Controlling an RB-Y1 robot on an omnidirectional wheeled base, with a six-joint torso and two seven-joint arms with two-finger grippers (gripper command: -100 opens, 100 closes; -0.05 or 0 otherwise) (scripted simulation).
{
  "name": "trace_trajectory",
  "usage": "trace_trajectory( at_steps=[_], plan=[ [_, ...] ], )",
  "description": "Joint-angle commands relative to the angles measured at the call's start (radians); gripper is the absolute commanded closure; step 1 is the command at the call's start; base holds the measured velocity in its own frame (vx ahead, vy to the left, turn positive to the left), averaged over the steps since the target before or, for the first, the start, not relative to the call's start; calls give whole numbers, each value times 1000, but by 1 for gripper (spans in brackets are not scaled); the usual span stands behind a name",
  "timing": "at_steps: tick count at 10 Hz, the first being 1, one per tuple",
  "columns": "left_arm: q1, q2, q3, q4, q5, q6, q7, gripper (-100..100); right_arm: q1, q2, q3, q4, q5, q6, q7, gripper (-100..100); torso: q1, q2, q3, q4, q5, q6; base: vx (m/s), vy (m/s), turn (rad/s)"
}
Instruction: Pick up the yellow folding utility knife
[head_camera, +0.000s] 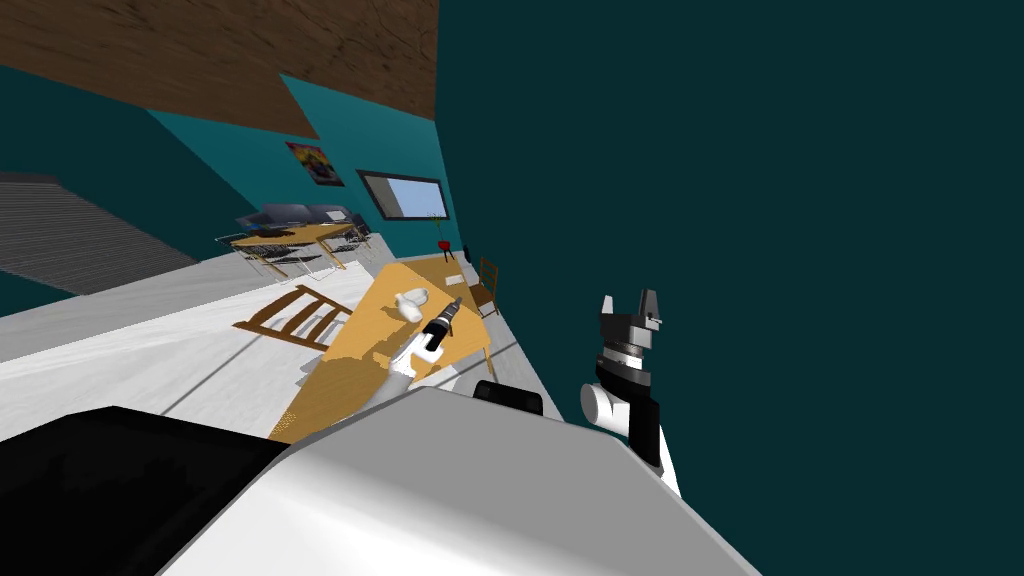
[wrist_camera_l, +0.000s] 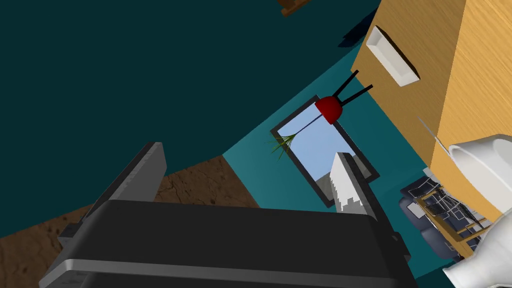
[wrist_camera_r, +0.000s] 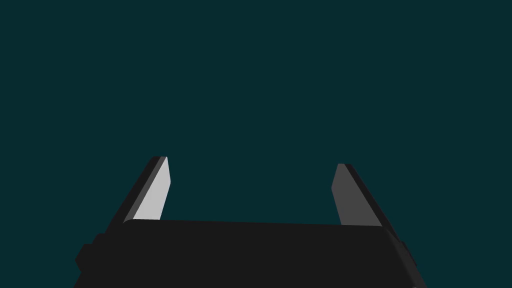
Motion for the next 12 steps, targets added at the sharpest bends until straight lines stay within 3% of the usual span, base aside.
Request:
trace_trajectory(
  at_steps=[1,4,6,8,9,10,11,12],
  plan=[
    [-20,10,10,50,-50,24,17,-100,0,0,0,0,0,0,0,0,0,0,0,0,0,0,-23,10,-217],
    [-50,24,19,143,-127,76,49,-100,0,0,0,0,0,0,0,0,0,-1,0,0,0,0,-21,15,-182],
    [-50,24,19,165,-132,76,49,-100,0,0,0,0,0,0,0,0,0,-2,-1,0,0,0,-3,7,-44],
    [-74,33,30,247,-208,124,83,-100,0,0,0,0,0,0,0,0,0,-2,-1,0,0,0,-5,9,-226],
    [-74,33,30,266,-208,124,83,-100,0,0,0,0,0,0,0,0,0,-2,-1,0,0,1,-4,20,-88],
    [-84,35,35,316,-244,147,100,-100,0,0,0,0,0,0,0,0,0,-2,-1,0,0,-1,-1,13,-121],
    [-84,35,35,317,-244,147,100,-100,0,0,0,0,0,0,0,0,0,-2,-1,0,0,0,0,14,-78],
    [-92,35,41,355,-275,169,117,-100,0,0,0,0,0,0,0,0,0,-2,-1,0,0,0,3,13,-104]
  ],
)
